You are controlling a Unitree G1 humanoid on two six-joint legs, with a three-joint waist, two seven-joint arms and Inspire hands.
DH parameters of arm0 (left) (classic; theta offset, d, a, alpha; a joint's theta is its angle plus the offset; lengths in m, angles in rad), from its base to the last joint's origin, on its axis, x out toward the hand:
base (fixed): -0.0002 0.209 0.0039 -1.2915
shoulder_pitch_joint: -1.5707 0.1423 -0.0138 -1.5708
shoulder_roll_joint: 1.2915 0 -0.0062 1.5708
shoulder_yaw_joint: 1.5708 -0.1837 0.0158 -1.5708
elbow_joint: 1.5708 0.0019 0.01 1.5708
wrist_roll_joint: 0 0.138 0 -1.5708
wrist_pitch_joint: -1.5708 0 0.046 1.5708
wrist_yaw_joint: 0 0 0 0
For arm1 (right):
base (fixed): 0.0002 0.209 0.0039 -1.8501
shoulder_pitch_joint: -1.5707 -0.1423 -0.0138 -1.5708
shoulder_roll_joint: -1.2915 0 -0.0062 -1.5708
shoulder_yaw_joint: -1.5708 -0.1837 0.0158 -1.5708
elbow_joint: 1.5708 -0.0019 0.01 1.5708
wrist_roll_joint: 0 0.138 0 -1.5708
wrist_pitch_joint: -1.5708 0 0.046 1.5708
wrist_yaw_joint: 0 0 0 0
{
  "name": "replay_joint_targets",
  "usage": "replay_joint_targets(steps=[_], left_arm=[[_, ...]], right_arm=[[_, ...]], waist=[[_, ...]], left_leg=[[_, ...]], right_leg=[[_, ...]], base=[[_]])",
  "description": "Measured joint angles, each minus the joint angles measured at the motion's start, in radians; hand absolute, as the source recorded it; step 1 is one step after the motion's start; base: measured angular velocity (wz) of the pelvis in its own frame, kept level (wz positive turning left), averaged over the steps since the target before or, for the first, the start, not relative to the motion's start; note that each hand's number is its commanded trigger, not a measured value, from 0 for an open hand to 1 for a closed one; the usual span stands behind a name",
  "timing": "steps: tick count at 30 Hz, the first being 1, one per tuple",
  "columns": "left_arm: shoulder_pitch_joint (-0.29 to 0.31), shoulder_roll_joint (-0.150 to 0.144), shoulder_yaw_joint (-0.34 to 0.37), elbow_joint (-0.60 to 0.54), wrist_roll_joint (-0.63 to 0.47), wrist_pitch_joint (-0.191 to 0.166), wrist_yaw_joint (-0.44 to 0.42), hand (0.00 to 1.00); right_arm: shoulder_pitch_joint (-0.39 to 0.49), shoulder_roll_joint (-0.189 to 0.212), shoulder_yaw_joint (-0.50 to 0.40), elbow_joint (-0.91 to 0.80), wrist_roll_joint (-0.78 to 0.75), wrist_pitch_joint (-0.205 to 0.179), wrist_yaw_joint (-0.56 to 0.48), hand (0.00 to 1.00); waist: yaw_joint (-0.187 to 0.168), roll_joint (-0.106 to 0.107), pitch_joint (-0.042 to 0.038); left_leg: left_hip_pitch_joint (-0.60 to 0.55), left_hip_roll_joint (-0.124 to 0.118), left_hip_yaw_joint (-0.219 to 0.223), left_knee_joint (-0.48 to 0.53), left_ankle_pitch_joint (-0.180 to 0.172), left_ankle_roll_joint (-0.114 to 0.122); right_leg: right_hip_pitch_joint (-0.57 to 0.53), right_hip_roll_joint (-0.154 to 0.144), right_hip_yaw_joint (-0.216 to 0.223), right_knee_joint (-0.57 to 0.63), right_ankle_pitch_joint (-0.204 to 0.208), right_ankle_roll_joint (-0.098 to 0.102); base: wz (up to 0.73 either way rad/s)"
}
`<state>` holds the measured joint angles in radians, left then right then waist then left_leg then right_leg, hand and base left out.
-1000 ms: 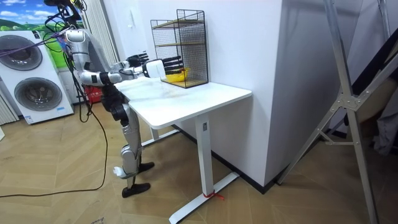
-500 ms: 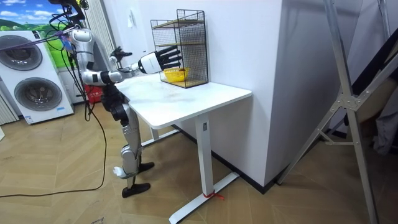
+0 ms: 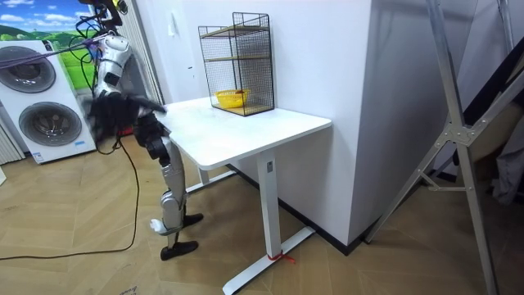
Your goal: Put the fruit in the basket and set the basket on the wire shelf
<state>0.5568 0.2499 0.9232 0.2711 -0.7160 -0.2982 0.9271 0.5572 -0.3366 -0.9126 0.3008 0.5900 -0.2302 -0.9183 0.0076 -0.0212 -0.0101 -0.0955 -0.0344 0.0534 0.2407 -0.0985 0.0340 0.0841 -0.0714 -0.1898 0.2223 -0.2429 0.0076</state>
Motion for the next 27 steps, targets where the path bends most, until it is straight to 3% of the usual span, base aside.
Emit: replay_joint_targets(steps=[2, 4, 6, 7, 11, 13, 16, 19, 21, 24, 27], left_arm=[[-0.001, 0.000, -0.041, 0.113, -0.074, 0.001, -0.010, 0.00], [-0.001, -0.007, -0.090, 0.242, -0.203, 0.000, -0.046, 0.00], [-0.011, -0.012, -0.105, 0.352, -0.267, 0.000, -0.078, 0.00], [-0.021, -0.017, -0.108, 0.428, -0.272, 0.001, -0.097, 0.00], [-0.020, -0.045, -0.185, 0.627, -0.268, 0.021, -0.178, 0.00], [-0.026, -0.065, -0.241, 0.727, -0.218, 0.047, -0.228, 0.00], [-0.100, -0.088, -0.319, 0.926, 0.021, 0.127, -0.346, 0.00], [-0.128, -0.095, -0.476, 0.947, 0.216, 0.192, -0.448, 0.00], [-0.156, -0.095, -0.543, 0.947, 0.292, 0.227, -0.494, 0.00], [-0.212, -0.095, -0.585, 0.942, 0.369, 0.282, -0.576, 0.00], [-0.251, -0.094, -0.616, 0.925, 0.450, 0.330, -0.617, 0.00]], right_arm=[[-0.001, 0.003, 0.020, 0.120, 0.074, 0.000, 0.002, 0.00], [0.000, 0.025, 0.048, 0.307, 0.148, -0.009, 0.010, 0.00], [0.000, 0.050, 0.069, 0.439, 0.198, -0.009, 0.025, 0.00], [-0.001, 0.078, 0.070, 0.511, 0.214, -0.009, 0.037, 0.00], [-0.021, 0.129, 0.150, 0.746, 0.270, 0.005, 0.108, 0.00], [-0.060, 0.156, 0.197, 0.851, 0.265, 0.022, 0.146, 0.00], [-0.161, 0.178, 0.282, 1.019, 0.177, 0.106, 0.261, 0.00], [-0.233, 0.176, 0.449, 1.078, 0.015, 0.180, 0.365, 0.00], [-0.282, 0.164, 0.561, 1.094, -0.084, 0.212, 0.425, 0.00], [-0.358, 0.145, 0.633, 1.094, -0.205, 0.261, 0.526, 0.00], [-0.379, 0.140, 0.675, 1.062, -0.286, 0.301, 0.588, 0.00]], waist=[[-0.014, 0.001, -0.0004], [-0.016, -0.001, -0.0057], [-0.015, 0.000, -0.0059], [-0.011, 0.002, -0.0076], [-0.018, 0.009, -0.0124], [-0.026, 0.009, -0.0126], [-0.034, 0.007, -0.0112], [-0.030, 0.001, -0.0089], [-0.024, 0.000, -0.0080], [-0.021, 0.001, -0.0073], [-0.022, 0.003, 0.0029]], left_leg=[[-0.007, 0.000, 0.000, 0.001, 0.000, 0.000], [-0.016, 0.002, 0.003, -0.001, 0.000, 0.000], [-0.015, 0.004, 0.008, -0.003, 0.000, 0.000], [-0.014, 0.005, 0.009, -0.004, -0.001, 0.000], [-0.002, 0.006, 0.021, -0.006, -0.004, 0.000], [0.004, 0.008, 0.025, -0.006, -0.007, 0.003], [0.032, 0.004, 0.029, -0.015, -0.011, 0.007], [0.054, 0.003, 0.033, -0.020, -0.011, 0.008], [0.070, 0.004, 0.037, -0.022, -0.011, 0.008], [0.082, 0.004, 0.037, -0.020, -0.010, 0.006], [0.089, 0.003, 0.028, -0.018, -0.005, 0.000]], right_leg=[[-0.004, -0.001, -0.007, -0.001, -0.001, 0.000], [-0.016, -0.001, -0.003, -0.001, -0.001, 0.000], [-0.017, 0.000, 0.005, -0.001, 0.000, -0.001], [-0.018, 0.002, 0.012, 0.000, -0.001, 0.001], [-0.010, 0.000, 0.024, 0.000, 0.000, 0.004], [-0.005, 0.000, 0.027, 0.000, 0.000, 0.004], [0.020, -0.002, 0.037, -0.003, 0.003, 0.008], [0.036, -0.003, 0.040, -0.003, 0.005, 0.010], [0.048, -0.002, 0.048, -0.003, 0.005, 0.010], [0.056, 0.001, 0.050, -0.006, 0.005, 0.009], [0.075, 0.005, 0.043, -0.021, 0.014, 0.004]], base=[[0.06], [-0.02], [-0.09], [-0.11], [-0.10], [-0.07], [-0.09], [0.00], [-0.12], [-0.01], [0.12]])
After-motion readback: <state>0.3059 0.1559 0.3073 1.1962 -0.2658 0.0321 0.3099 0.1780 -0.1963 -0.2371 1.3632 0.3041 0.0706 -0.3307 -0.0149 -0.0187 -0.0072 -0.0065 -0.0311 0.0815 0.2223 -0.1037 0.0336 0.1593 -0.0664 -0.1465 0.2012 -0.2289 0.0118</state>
